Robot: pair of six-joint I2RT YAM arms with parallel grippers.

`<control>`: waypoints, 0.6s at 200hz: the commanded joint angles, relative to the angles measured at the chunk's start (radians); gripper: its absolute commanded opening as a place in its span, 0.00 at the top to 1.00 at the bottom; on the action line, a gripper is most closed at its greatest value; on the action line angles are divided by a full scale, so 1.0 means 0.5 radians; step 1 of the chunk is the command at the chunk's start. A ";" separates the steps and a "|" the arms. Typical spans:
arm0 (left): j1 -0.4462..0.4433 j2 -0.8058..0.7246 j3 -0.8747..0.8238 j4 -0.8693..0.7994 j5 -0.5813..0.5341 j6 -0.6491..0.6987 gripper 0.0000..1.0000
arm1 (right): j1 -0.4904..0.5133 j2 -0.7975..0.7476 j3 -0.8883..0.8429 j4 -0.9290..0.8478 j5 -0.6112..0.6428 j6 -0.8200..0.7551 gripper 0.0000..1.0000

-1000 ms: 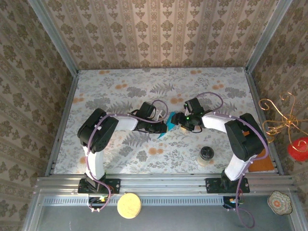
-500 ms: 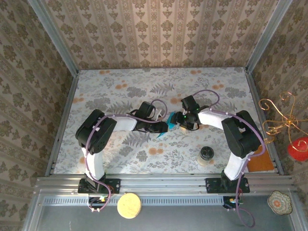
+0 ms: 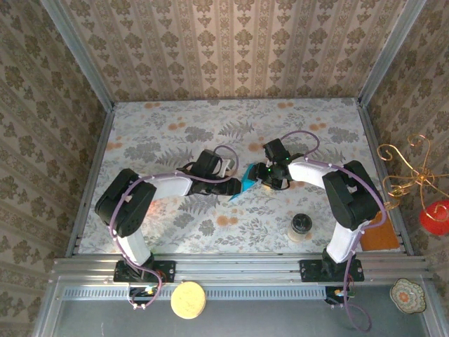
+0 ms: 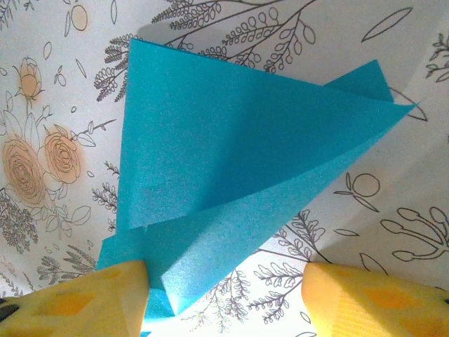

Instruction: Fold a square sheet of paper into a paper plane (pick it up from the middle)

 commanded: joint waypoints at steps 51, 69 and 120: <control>-0.046 0.067 0.021 -0.137 -0.125 0.078 0.54 | 0.009 0.170 -0.015 0.003 0.114 -0.003 0.35; -0.044 0.086 0.015 -0.142 -0.138 0.079 0.54 | 0.009 0.180 -0.012 0.002 0.110 -0.003 0.35; -0.044 0.122 0.013 -0.156 -0.175 0.095 0.62 | 0.009 0.203 -0.004 -0.002 0.106 -0.003 0.36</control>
